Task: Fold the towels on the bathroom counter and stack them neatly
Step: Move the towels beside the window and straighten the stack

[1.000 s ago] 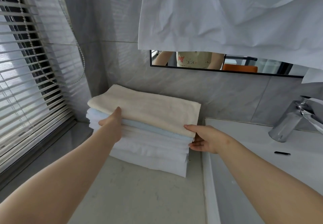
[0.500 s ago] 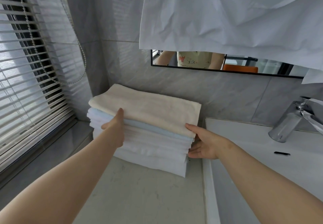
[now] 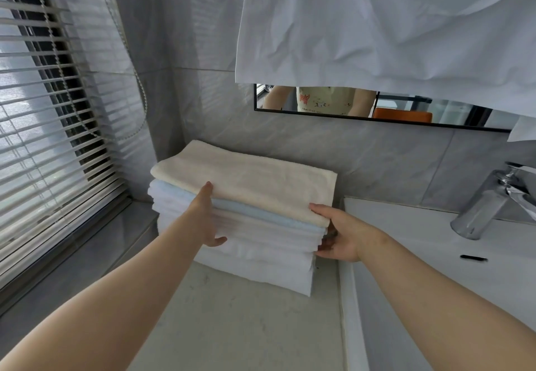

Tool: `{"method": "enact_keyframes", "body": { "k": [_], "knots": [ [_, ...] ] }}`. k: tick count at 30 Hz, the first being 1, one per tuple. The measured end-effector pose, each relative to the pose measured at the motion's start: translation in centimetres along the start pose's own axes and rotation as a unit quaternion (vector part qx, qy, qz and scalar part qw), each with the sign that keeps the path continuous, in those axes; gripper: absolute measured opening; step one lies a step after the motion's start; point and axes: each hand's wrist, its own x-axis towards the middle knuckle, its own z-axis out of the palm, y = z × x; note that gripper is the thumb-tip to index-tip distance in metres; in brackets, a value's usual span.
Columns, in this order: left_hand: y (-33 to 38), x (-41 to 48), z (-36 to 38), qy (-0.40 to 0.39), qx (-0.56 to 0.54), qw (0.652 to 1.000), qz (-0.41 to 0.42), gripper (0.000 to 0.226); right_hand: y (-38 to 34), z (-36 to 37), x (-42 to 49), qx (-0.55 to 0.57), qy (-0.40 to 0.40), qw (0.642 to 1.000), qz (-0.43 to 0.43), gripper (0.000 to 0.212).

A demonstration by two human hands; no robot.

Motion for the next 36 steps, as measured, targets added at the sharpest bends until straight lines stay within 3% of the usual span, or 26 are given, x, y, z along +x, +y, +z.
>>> {"method": "enact_keyframes", "body": {
  "k": [5,12,17,22,27,36],
  "knots": [
    [-0.2,-0.5,-0.2,0.011,0.017,1.000,-0.020,0.092,-0.5,-0.2,0.7,0.021,0.032,0.999,-0.014,0.029],
    [-1.4,-1.0,-0.3,-0.033,-0.024,0.996,-0.078,0.107,-0.1,-1.0,0.7,-0.015,-0.003,0.999,0.045,0.040],
    [-1.6,-0.8,-0.4,-0.037,-0.031,0.996,-0.073,0.108,0.1,-0.5,1.0,-0.034,0.008,0.999,0.042,0.054],
    [-1.8,0.4,-1.1,0.012,0.001,1.000,-0.021,0.120,0.6,-0.5,1.0,-0.067,0.023,0.997,0.028,0.062],
    [-1.9,0.9,-1.3,0.019,-0.007,1.000,0.003,0.115,0.9,0.0,1.1,0.059,-0.010,0.998,0.003,0.049],
    [-2.7,0.6,-0.3,0.031,-0.052,0.998,-0.002,0.104,1.8,0.9,2.2,0.102,0.050,0.994,-0.003,0.016]
  ]
}}
